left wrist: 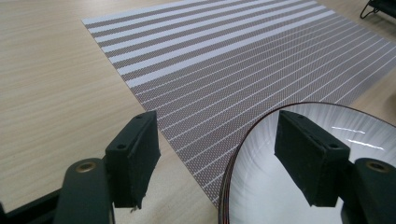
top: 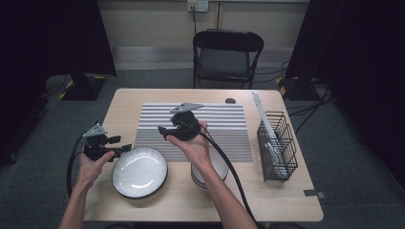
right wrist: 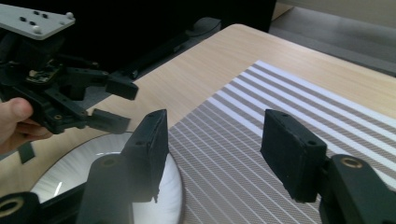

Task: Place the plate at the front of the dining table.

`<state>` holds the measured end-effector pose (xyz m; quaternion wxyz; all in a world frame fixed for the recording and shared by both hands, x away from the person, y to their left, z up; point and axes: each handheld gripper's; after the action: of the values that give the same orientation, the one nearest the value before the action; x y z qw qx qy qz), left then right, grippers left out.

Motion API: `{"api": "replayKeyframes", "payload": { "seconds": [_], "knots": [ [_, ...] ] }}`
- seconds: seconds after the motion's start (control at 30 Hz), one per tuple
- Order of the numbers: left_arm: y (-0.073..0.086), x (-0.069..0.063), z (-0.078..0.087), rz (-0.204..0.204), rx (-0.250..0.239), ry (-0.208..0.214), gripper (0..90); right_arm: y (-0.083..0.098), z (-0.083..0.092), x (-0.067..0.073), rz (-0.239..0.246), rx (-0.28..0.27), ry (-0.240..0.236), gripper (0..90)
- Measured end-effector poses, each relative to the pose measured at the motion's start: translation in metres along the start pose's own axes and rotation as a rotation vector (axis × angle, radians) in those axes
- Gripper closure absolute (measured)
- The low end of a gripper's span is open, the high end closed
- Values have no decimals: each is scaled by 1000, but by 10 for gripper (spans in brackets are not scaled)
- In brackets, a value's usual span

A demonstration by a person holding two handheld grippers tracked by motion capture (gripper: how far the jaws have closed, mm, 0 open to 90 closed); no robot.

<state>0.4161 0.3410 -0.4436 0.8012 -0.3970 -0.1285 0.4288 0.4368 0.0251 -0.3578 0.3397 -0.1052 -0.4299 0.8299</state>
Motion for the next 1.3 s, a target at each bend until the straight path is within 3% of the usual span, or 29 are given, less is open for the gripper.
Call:
{"api": "replayKeyframes", "payload": {
  "seconds": [0.47,0.83,0.9,1.1,1.3],
  "knots": [
    [5,3,4,14,6,7,374,1,-34,23,30,62,-84,500],
    [11,5,6,31,13,4,380,1,-49,39,46,75,-119,494],
    [15,7,8,54,1,32,381,2,-56,44,54,93,-133,496],
    [19,10,10,56,13,23,389,7,-71,53,71,129,-142,531],
    [20,9,6,46,28,35,440,15,-80,53,51,154,-145,571]
  ]
}}
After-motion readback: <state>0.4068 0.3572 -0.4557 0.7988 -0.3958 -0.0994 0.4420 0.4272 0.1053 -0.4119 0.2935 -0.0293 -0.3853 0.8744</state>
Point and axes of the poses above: each handheld gripper's, and its own axes: z roughly backward along the jaws, y roughly out of its underside, x roughly to its left, and after that the axes turned 7 degrees about x, right-handed
